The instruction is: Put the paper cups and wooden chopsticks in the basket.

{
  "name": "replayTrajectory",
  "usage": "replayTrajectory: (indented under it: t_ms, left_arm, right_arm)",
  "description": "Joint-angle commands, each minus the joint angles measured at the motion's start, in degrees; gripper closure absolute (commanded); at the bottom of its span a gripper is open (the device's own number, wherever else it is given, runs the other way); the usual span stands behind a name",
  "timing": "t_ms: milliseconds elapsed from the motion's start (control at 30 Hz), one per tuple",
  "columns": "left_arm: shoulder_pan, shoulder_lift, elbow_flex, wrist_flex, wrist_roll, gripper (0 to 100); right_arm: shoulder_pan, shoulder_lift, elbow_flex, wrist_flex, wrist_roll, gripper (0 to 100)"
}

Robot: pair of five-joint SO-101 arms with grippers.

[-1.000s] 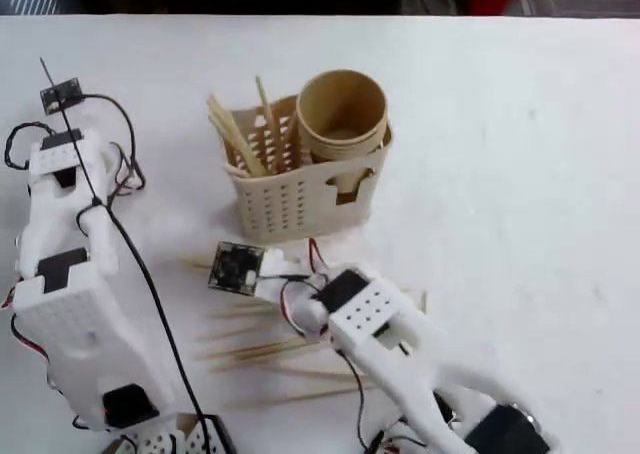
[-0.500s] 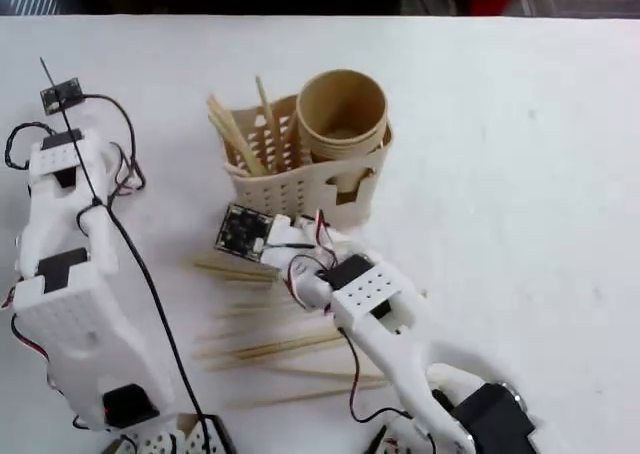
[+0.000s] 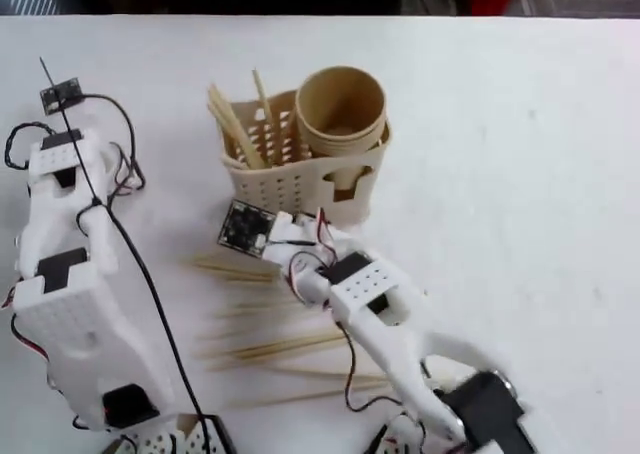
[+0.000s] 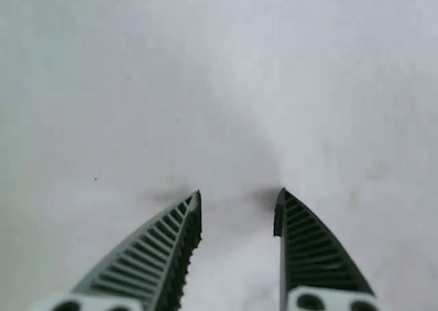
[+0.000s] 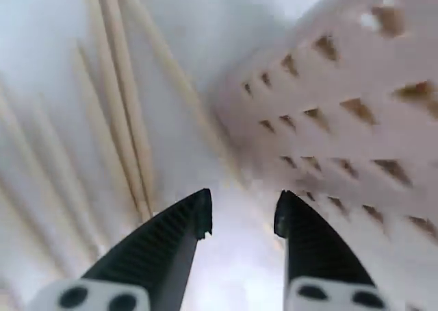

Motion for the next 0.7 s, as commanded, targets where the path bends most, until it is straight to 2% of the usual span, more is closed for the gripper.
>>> replayTrajectory:
  t_ms: [0, 233, 500, 667]
  left_arm:
    - [-0.7, -0.2, -2.4, 0.1, 0.5, 82]
    - [-0.7, -0.2, -2.4, -0.2, 0.5, 82]
    - [-0.7, -0.2, -2.5, -0.2, 0.5, 82]
    - [-0.7, -0.2, -2.5, 0.1, 0.5, 82]
  right_arm:
    - [0.7, 6.0, -5.5, -1.2, 0.5, 84.4]
    - [3.2, 10.5, -10.2, -1.0, 0.5, 84.4]
    - [2.2, 11.1, -10.2, -0.7, 1.0, 84.3]
    - [1.1, 11.1, -11.9, 7.8, 6.3, 85.1]
